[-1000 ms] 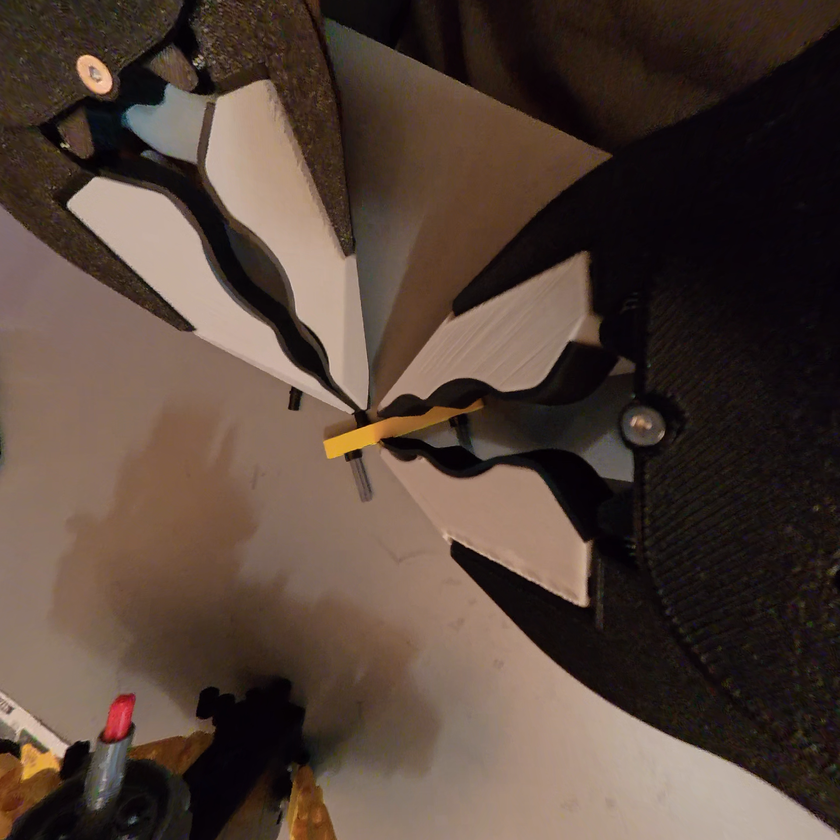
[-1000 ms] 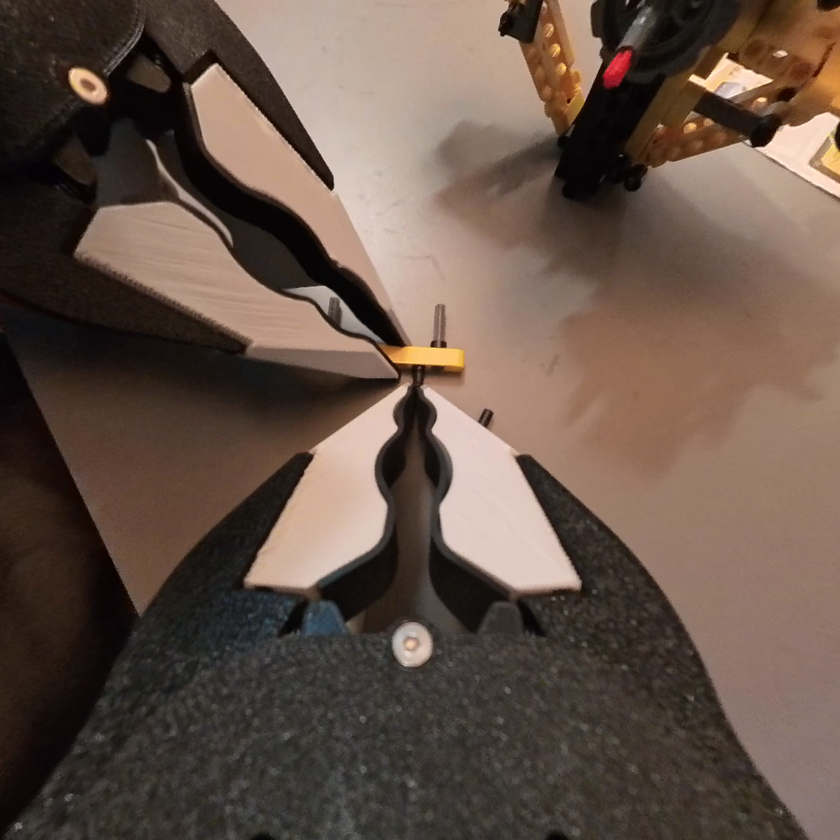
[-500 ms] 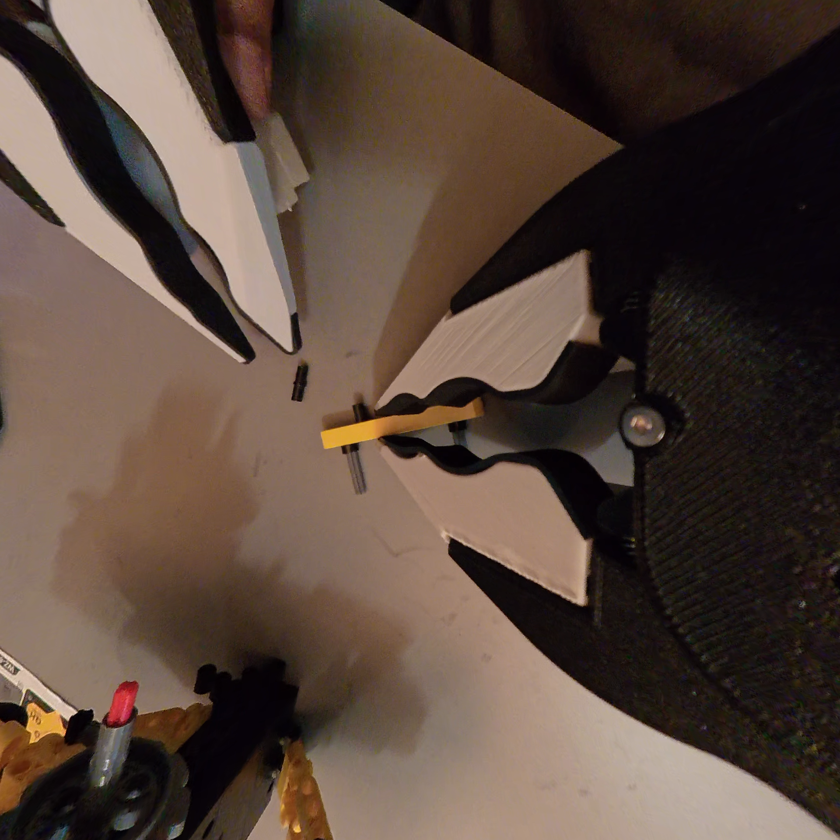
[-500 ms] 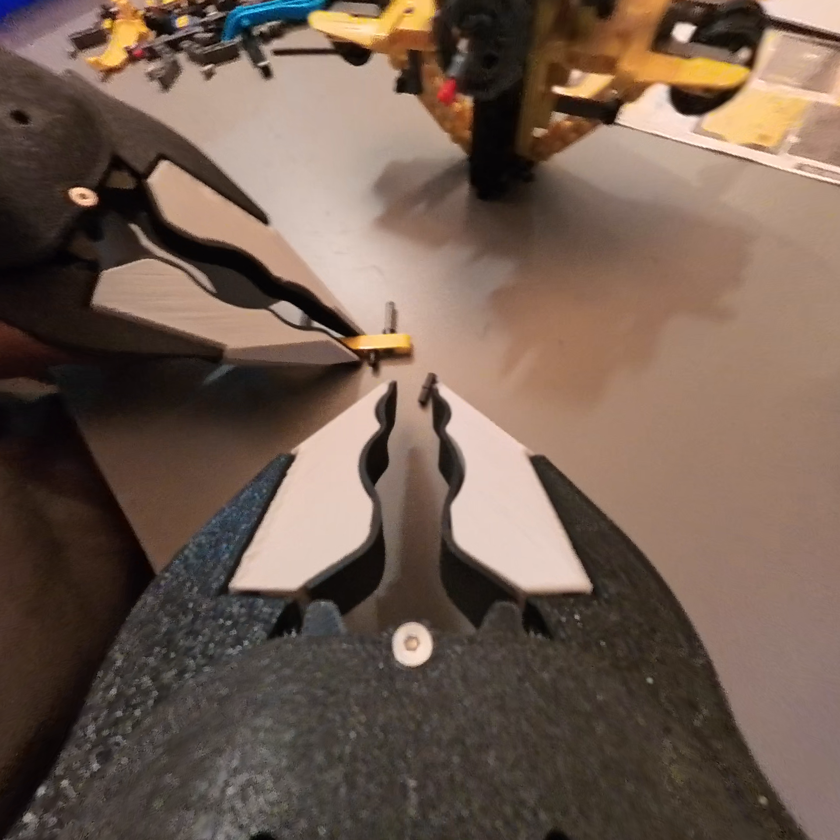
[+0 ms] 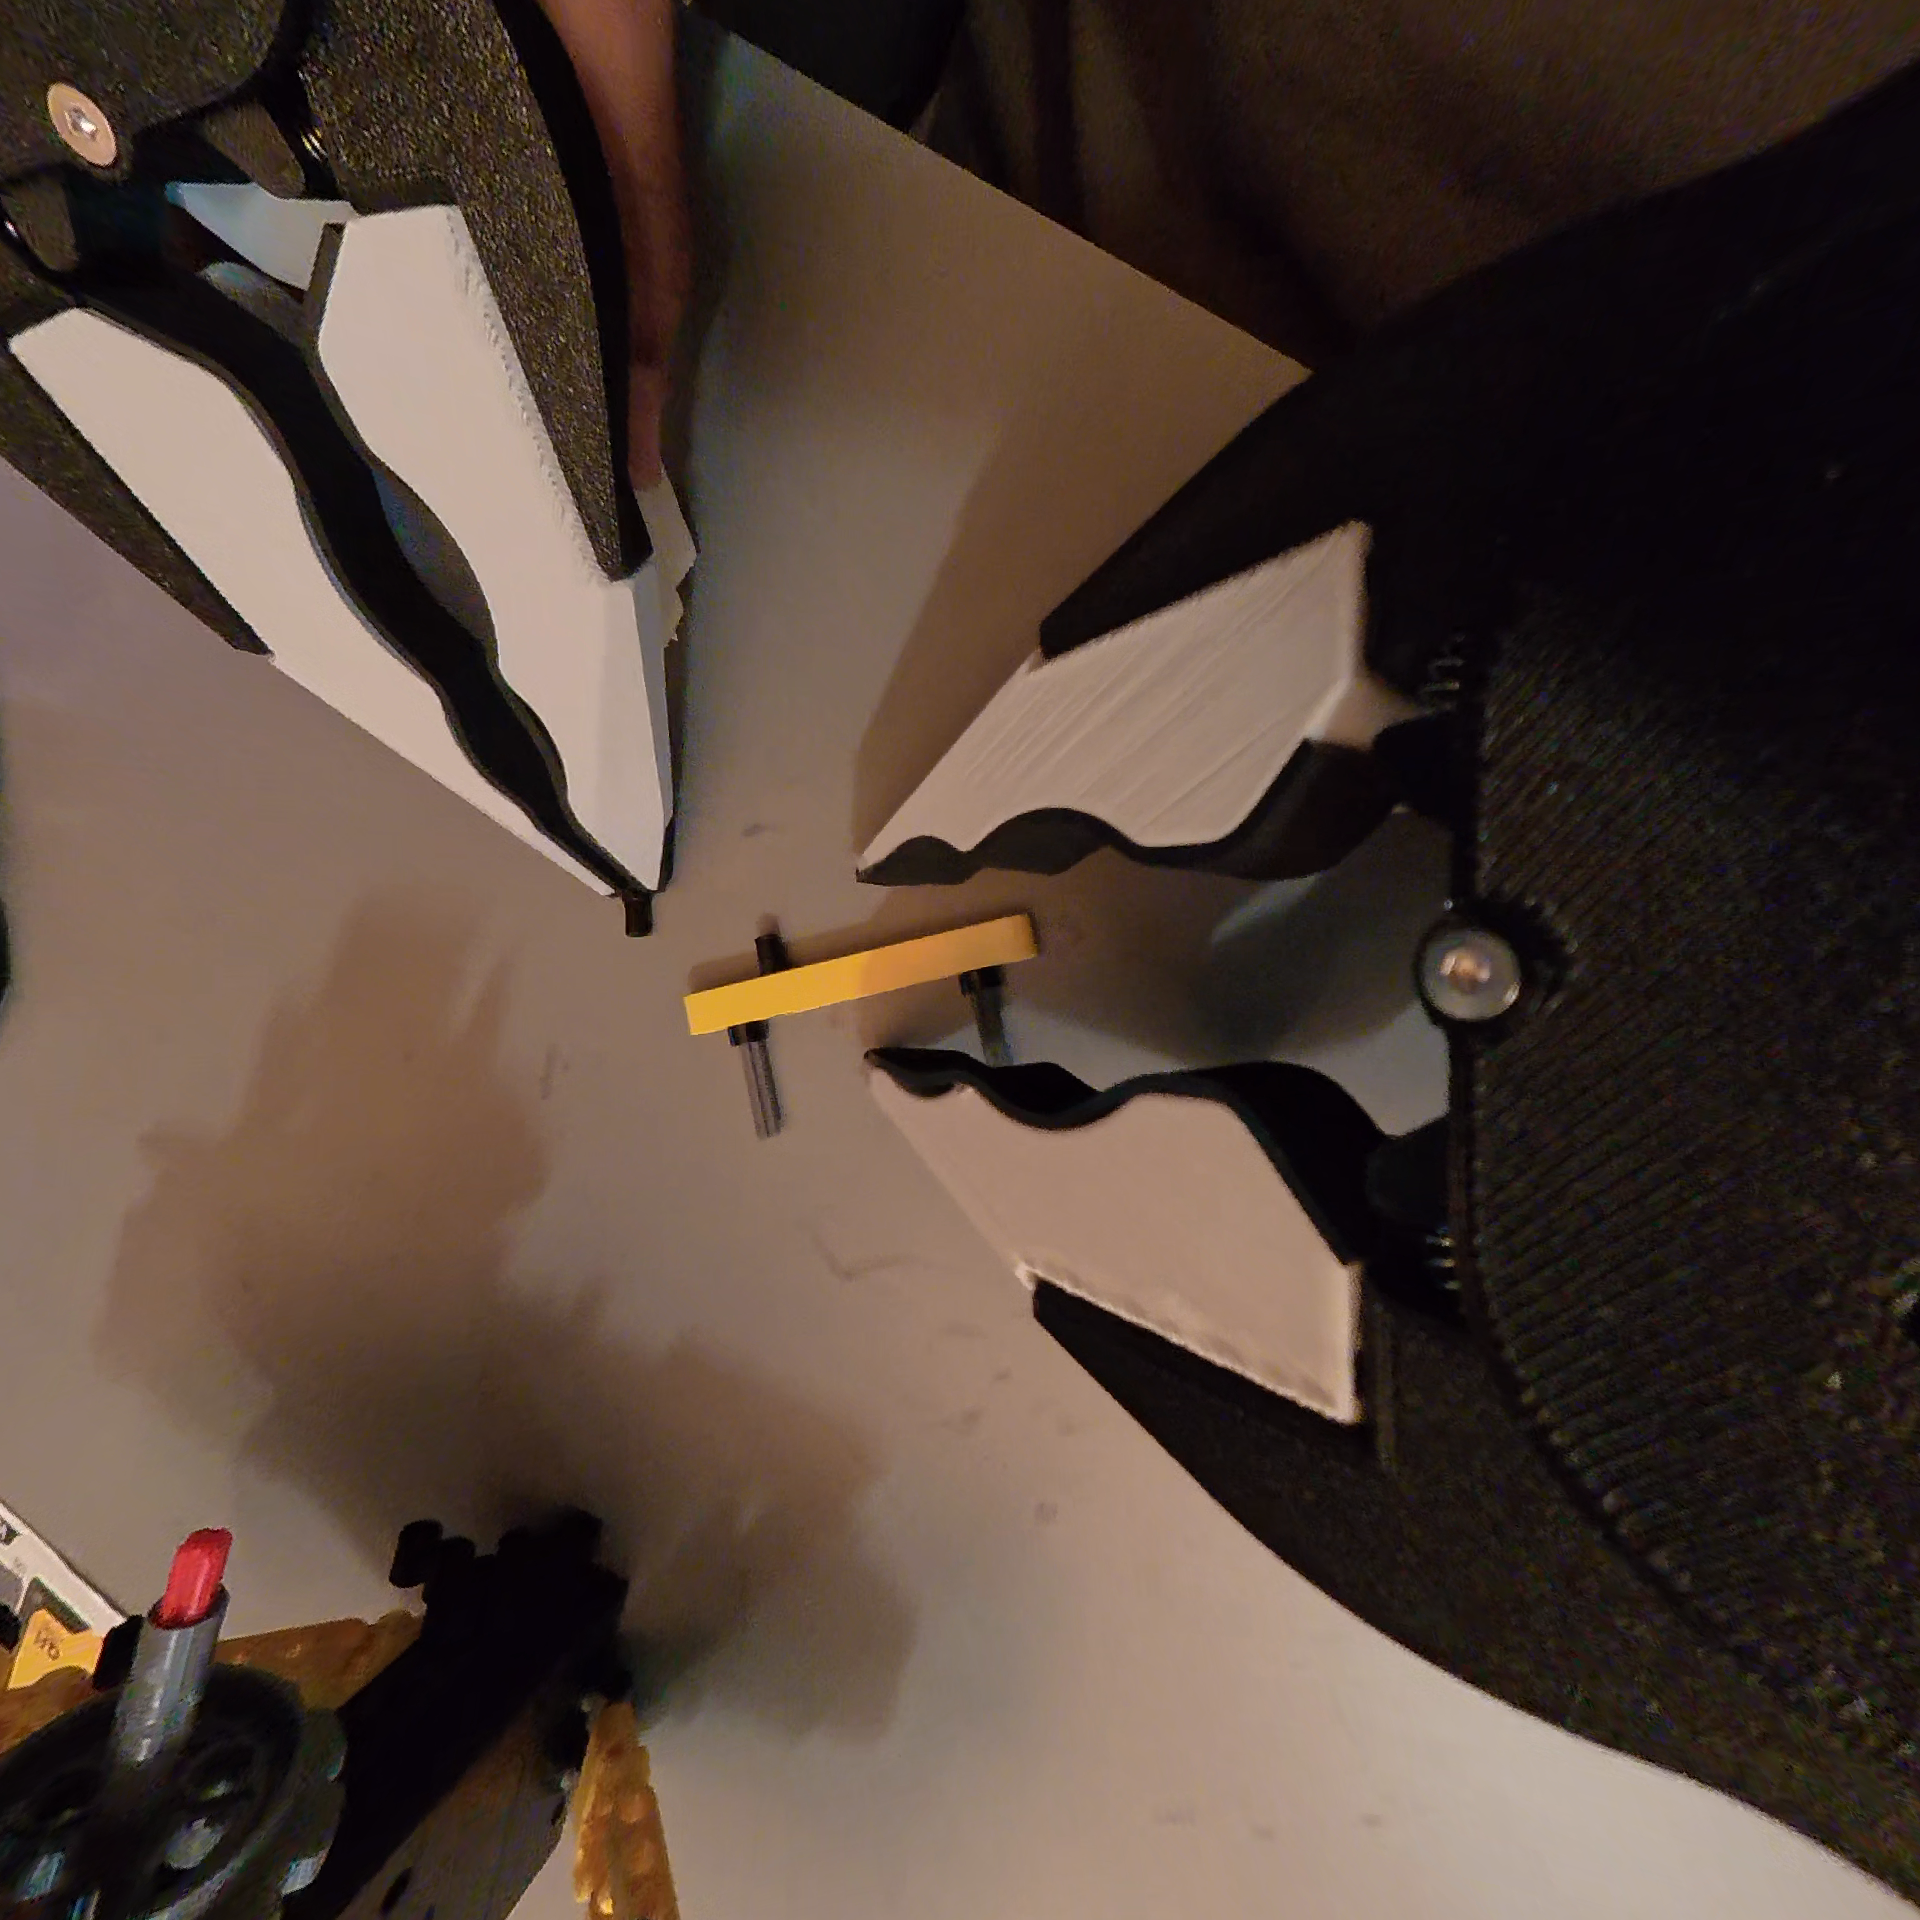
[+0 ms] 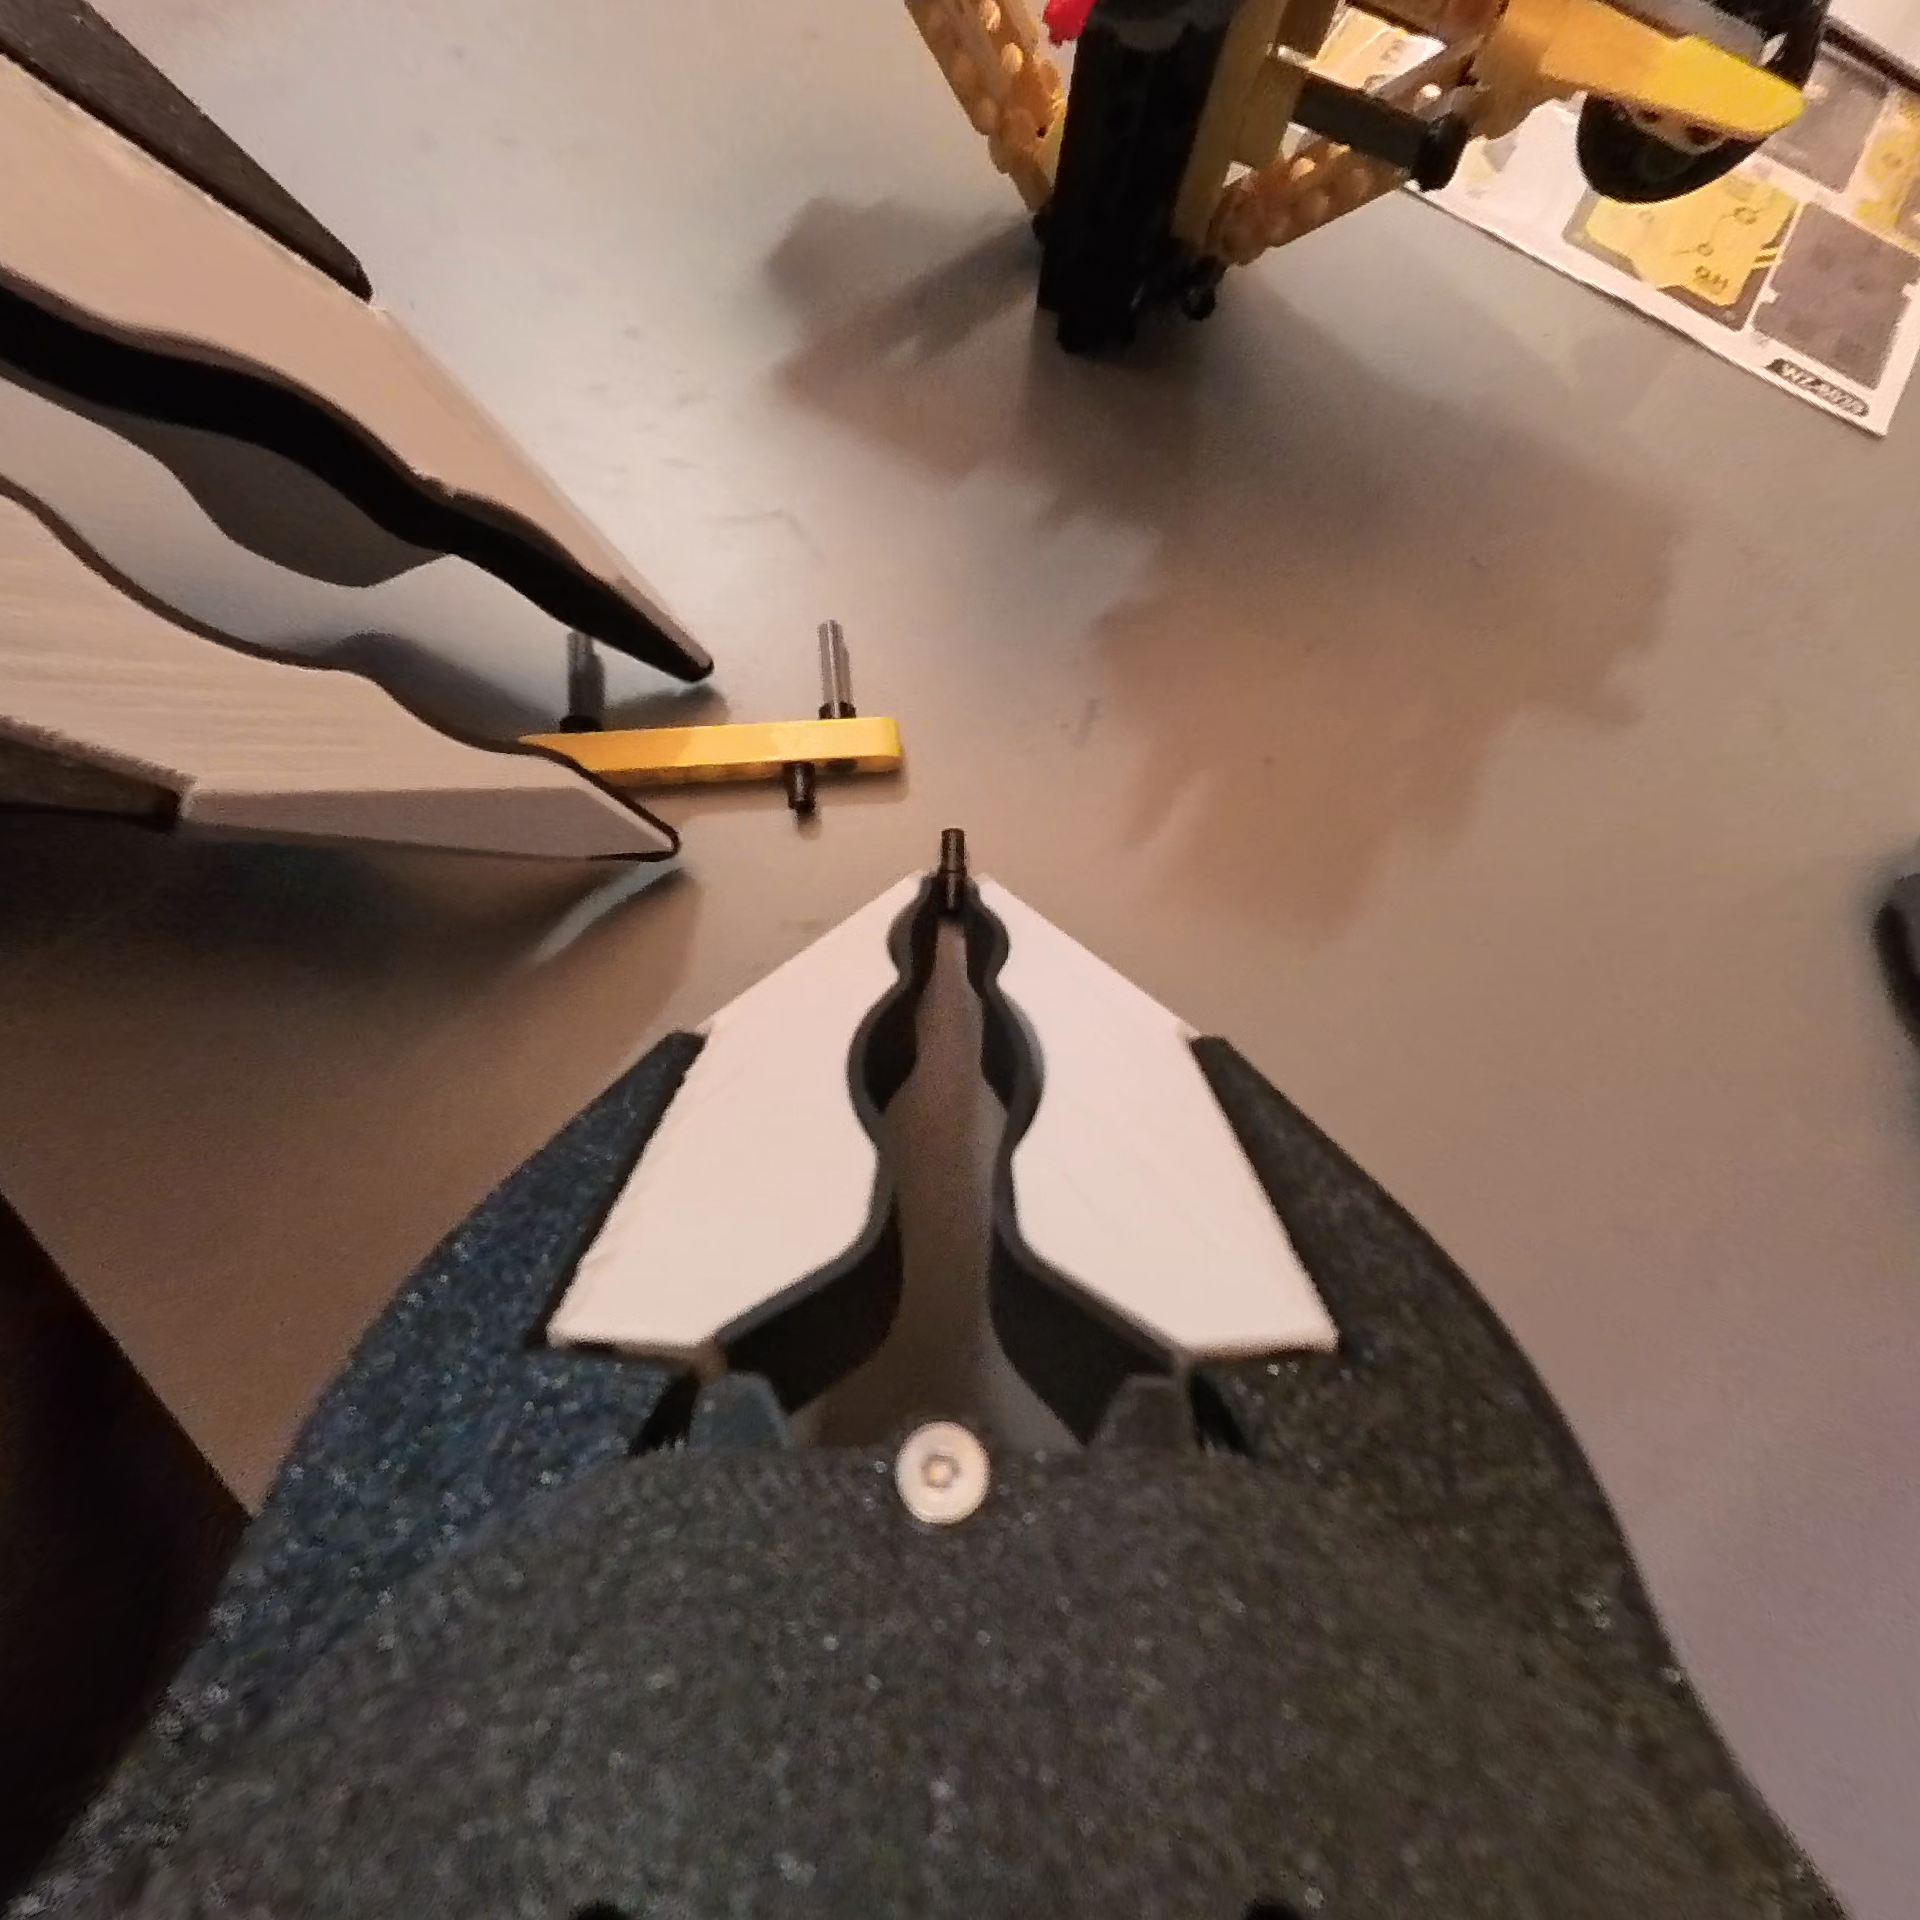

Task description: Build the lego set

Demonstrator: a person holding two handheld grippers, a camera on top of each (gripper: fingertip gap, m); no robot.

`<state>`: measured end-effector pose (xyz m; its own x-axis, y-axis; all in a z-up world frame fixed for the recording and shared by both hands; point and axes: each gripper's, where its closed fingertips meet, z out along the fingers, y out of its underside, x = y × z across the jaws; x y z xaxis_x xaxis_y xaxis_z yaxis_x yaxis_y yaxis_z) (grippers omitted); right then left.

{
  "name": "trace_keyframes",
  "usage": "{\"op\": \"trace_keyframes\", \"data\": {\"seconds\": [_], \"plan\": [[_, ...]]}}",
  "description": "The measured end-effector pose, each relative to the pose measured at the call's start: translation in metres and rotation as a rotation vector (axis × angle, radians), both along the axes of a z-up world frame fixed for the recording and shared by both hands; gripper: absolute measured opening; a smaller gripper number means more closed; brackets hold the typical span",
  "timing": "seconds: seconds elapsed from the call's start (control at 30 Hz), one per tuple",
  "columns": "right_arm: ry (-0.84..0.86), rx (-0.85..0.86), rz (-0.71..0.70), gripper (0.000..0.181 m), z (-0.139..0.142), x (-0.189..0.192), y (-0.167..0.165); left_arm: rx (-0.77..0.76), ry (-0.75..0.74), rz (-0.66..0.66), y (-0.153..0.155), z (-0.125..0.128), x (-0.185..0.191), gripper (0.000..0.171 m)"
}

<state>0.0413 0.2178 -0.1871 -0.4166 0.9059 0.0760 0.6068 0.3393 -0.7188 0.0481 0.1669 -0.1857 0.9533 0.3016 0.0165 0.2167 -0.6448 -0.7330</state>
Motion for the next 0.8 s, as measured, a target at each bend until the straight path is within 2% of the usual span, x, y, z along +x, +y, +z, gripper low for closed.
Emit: {"op": "trace_keyframes", "data": {"seconds": [0.47,0.8], "plan": [[-0.061,-0.142,0.142,0.003,0.002,0.012,-0.042,-0.027,0.046,-0.012,0.001,-0.002,0.0,0.015],[-0.07,-0.125,0.153,0.003,0.001,0.01,-0.045,-0.029,0.047,-0.022,0.002,-0.002,0.001,0.008]]}}
